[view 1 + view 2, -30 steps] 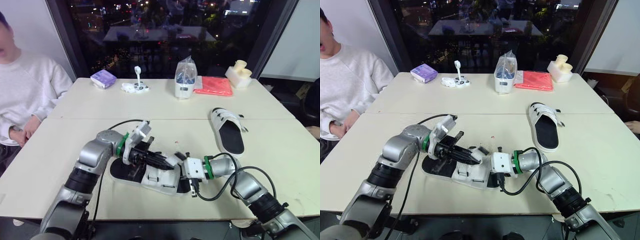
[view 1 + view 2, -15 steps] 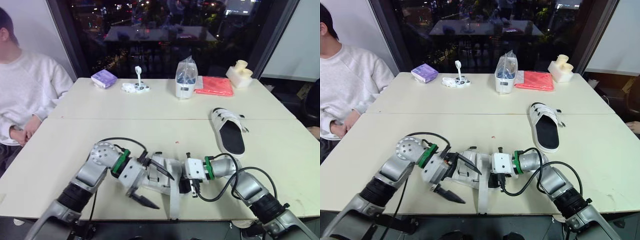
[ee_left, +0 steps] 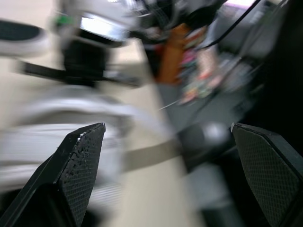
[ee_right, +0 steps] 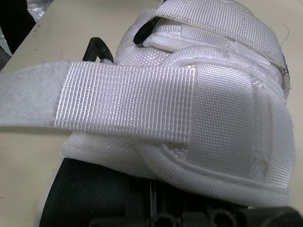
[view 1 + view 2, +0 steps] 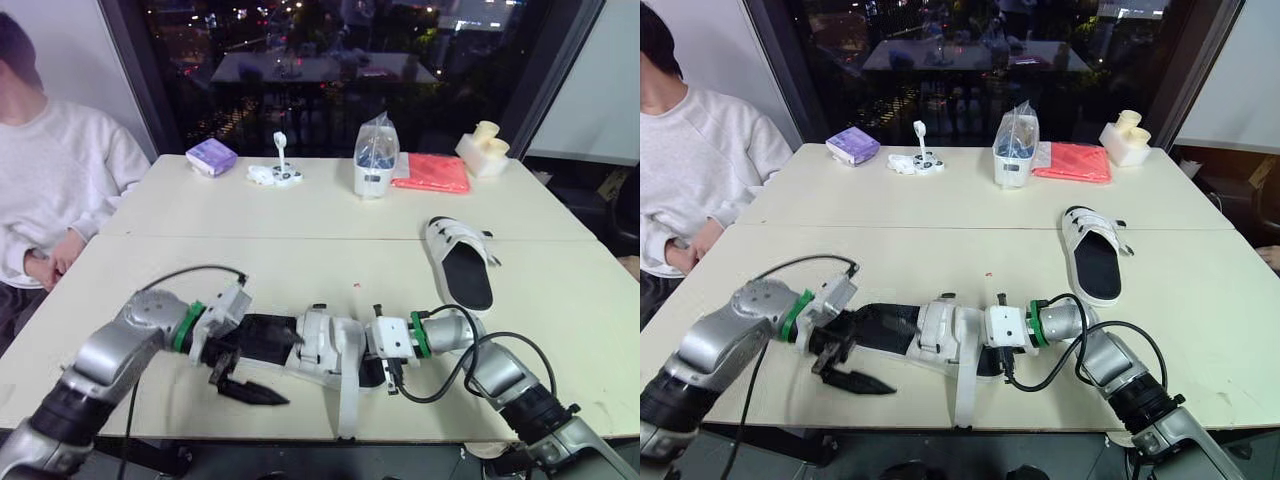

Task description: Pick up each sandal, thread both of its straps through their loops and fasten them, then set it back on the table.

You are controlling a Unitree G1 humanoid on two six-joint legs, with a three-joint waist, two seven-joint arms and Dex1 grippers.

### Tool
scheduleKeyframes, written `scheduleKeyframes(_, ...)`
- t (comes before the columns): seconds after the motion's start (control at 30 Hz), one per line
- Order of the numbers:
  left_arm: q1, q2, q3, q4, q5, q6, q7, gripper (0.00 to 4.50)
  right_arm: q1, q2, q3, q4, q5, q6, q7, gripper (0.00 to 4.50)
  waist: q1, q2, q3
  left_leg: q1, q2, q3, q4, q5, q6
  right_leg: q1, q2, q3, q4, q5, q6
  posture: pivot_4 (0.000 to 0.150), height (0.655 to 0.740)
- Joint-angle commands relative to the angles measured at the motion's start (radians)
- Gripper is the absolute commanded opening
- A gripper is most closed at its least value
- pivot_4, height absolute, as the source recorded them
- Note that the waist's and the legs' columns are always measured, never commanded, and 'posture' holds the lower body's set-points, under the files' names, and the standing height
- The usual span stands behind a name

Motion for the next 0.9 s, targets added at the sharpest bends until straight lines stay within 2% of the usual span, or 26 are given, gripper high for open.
scheduleKeyframes(0.03, 0.027, 0.016, 0.041, -0.140, -0.126, 0.160, 0.085, 4.46, 0.034, -0.043, 0.027, 0.057, -0.062, 0.025, 0.034, 0.00, 0.002, 0.001, 0.000, 0.000, 0.000, 0.000, 0.000, 0.000, 0.000, 0.000, 0.000, 0.000, 0.000, 0.000, 0.000, 0.150, 0.7400)
scheduleKeyframes(0.23, 0.085, -0.068, -0.019, -0.157, -0.092, 0.259, 0.255, 4.46, 0.032, -0.044, 0.024, 0.041, -0.057, 0.036, 0.039, 0.00, 0.005, 0.001, 0.000, 0.002, 0.000, 0.000, 0.000, 0.000, 0.000, 0.000, 0.000, 0.000, -0.001, 0.000, 0.000, 0.150, 0.7400)
scheduleKeyframes(0.5, 0.106, -0.117, -0.091, -0.125, -0.044, 0.356, 0.344, 4.46, 0.036, -0.054, 0.018, 0.027, -0.056, 0.042, 0.046, 0.00, 0.006, 0.001, 0.000, 0.001, 0.000, 0.000, 0.000, 0.000, -0.001, 0.001, 0.000, 0.000, -0.001, 0.000, 0.000, 0.150, 0.7400)
scheduleKeyframes(0.83, 0.115, -0.252, -0.178, -0.095, 0.023, 0.381, 0.451, 4.46, 0.031, -0.073, 0.007, 0.000, -0.051, 0.067, 0.044, 0.00, 0.008, 0.001, 0.000, 0.001, -0.001, 0.000, 0.000, 0.000, -0.001, 0.002, 0.000, 0.000, -0.001, 0.000, 0.000, 0.150, 0.7400)
scheduleKeyframes(0.9, 0.111, -0.269, -0.186, -0.080, 0.035, 0.381, 0.456, 3.95, 0.037, -0.080, 0.004, -0.009, -0.050, 0.071, 0.044, 0.00, 0.009, 0.001, 0.000, 0.001, -0.001, 0.000, 0.000, 0.000, -0.001, 0.002, -0.001, 0.000, -0.002, 0.000, 0.000, 0.150, 0.7400)
